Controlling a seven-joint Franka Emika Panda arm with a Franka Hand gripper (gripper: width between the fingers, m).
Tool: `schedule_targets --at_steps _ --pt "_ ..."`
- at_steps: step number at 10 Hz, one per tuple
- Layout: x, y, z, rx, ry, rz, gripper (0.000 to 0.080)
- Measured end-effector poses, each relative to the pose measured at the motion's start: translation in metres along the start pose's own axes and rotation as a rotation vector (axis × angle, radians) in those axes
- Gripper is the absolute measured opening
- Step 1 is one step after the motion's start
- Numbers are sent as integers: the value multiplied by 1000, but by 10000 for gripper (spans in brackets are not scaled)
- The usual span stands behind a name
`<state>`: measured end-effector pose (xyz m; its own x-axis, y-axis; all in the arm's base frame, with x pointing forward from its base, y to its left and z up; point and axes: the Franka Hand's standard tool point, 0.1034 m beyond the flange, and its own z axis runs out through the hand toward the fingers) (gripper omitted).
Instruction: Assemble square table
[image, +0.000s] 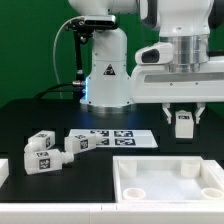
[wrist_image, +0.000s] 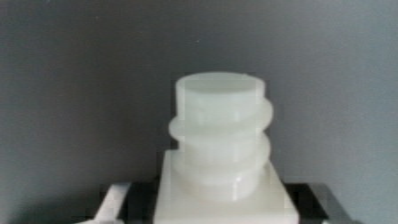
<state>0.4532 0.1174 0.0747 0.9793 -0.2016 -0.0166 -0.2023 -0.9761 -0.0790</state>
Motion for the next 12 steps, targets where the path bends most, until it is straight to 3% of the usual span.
schedule_targets --at_steps 2,4,8,12 --pt "-40 24 23 -14 18 -13 284" --pt "-59 29 46 -19 16 -15 284" --pt "-70 27 67 -22 9 -23 284" --pt "-70 26 67 -21 8 -25 284"
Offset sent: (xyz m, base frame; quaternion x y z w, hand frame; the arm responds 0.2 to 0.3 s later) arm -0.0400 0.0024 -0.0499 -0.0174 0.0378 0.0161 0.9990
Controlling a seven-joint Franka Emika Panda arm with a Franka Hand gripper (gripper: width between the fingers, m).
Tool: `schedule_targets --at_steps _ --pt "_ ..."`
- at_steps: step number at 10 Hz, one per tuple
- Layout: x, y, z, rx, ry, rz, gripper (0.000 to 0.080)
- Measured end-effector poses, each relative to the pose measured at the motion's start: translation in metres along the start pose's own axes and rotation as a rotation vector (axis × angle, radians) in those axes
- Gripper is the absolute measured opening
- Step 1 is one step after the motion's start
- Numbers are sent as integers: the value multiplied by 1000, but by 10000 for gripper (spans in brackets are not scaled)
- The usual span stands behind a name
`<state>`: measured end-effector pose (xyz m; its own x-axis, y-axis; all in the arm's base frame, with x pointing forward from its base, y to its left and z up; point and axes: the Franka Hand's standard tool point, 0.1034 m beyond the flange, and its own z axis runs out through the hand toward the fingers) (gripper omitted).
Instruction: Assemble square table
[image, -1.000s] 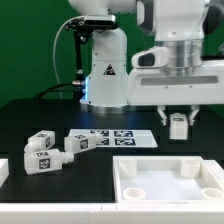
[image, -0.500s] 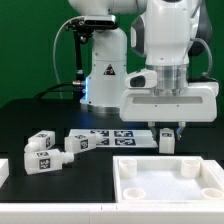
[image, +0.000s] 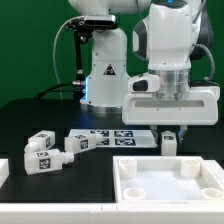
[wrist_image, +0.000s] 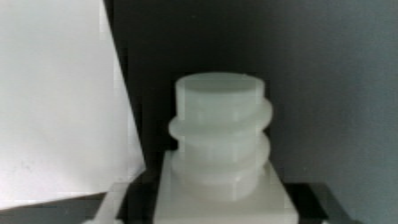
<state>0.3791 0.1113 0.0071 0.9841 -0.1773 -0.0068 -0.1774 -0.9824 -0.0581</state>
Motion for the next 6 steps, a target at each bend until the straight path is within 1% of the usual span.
schedule_targets --at_steps 1,2,3,4,5,6 --pt "-1 3 -2 -11 -45 -33 434" --pt "13 6 -19 -17 -109 -60 577" --pt "31 8 -33 -10 -126 -83 577" --pt "40 12 -41 -9 -220 -122 634" --pt "54 13 -48 5 -298 -166 634" --pt "64 12 -51 15 -377 -181 647"
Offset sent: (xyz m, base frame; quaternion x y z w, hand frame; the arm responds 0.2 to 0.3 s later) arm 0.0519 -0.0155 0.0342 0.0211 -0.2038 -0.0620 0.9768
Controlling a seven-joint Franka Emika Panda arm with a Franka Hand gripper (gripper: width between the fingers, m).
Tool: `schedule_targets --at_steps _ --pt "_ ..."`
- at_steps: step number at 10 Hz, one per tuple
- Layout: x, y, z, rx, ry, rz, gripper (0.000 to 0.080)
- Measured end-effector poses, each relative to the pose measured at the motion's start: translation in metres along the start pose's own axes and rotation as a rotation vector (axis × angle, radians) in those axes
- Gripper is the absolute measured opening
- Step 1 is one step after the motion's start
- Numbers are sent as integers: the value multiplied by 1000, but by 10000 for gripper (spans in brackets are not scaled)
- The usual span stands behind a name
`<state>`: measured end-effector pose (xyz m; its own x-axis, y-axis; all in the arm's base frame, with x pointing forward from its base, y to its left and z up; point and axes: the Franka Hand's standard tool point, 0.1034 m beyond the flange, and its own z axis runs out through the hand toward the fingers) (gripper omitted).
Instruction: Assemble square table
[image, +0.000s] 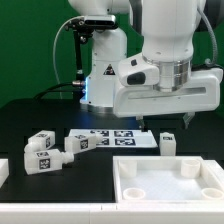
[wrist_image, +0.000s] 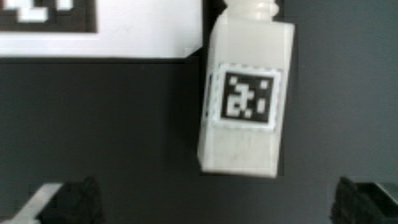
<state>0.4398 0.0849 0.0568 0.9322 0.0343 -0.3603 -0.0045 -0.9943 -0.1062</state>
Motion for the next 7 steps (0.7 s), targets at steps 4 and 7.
schedule_targets --at_steps 4,7 --pt "-2 -6 6 15 -261 23 649" --pt "4 -12 17 -5 -513 176 649"
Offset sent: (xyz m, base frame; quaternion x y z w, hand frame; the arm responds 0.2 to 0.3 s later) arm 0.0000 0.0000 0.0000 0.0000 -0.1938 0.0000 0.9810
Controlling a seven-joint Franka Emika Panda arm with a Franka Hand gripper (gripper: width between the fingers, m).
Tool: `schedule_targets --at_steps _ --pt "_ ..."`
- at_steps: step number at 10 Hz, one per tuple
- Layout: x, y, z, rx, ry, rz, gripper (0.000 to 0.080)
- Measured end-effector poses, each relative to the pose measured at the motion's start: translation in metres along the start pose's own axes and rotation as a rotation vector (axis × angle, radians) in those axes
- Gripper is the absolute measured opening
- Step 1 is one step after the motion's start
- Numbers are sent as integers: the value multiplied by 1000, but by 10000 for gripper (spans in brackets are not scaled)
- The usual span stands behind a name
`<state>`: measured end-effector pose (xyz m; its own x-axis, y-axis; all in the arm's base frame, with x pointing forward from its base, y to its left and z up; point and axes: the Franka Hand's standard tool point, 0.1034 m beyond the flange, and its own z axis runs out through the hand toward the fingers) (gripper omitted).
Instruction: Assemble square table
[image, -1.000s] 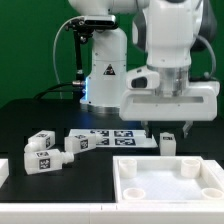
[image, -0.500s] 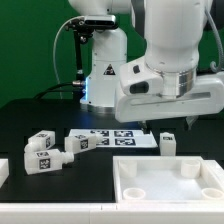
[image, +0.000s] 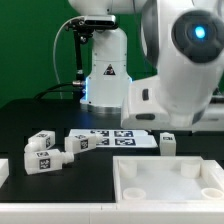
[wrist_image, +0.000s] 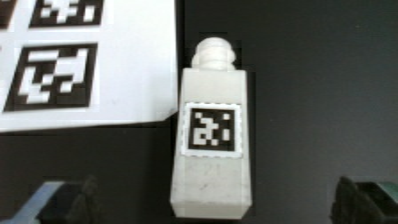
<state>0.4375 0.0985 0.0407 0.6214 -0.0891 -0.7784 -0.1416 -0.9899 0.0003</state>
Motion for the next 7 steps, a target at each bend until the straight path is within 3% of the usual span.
schedule_targets --at_steps 3,5,7 --pt "2 1 2 -1 -21 0 649" --pt "4 0 22 22 -67 50 649" --pt "7 0 38 16 -94 52 649"
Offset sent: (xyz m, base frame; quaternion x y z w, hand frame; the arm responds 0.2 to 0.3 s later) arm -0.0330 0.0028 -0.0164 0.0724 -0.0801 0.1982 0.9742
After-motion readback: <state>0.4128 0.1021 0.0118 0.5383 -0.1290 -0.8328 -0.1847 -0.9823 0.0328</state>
